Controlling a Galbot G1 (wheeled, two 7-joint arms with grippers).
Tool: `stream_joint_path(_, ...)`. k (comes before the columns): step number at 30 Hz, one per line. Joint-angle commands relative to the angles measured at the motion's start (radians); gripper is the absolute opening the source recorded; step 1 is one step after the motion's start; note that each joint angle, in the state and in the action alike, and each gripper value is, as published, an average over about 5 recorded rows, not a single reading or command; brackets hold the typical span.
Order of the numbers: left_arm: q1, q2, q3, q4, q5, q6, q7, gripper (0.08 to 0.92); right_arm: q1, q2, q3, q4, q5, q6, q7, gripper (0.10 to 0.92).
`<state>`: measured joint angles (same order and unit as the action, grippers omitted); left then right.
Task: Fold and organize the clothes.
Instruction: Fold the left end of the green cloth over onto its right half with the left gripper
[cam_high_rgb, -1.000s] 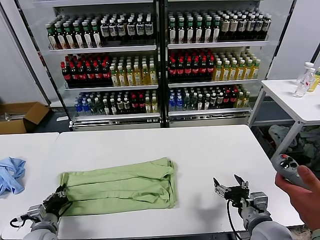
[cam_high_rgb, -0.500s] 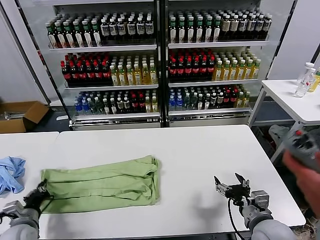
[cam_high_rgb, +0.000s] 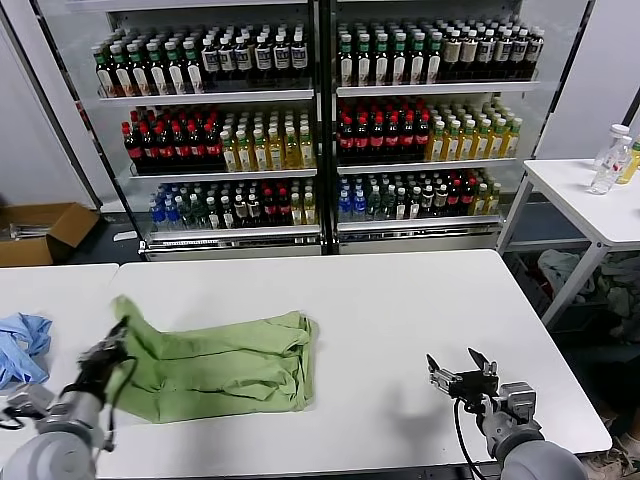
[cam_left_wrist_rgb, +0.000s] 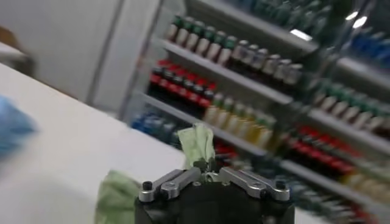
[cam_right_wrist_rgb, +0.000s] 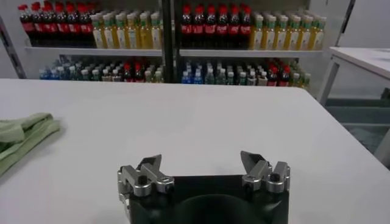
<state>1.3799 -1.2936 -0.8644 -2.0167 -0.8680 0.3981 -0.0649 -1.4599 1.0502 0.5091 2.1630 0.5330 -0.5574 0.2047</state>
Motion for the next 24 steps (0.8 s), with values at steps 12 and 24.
stream_joint_path(12,-0.115,-0.205,0.628,0.057,0.210,0.012,-0.124,0.090,0.008,-0.001,0.004,-0.018,-0.001,0.010,-0.007,0.823)
stream_joint_path(24,-0.113,-0.158,0.676,-0.053,0.318,0.046,-0.028,0.264,0.028,-0.001,-0.005,-0.044,0.000,0.012,-0.010,0.823)
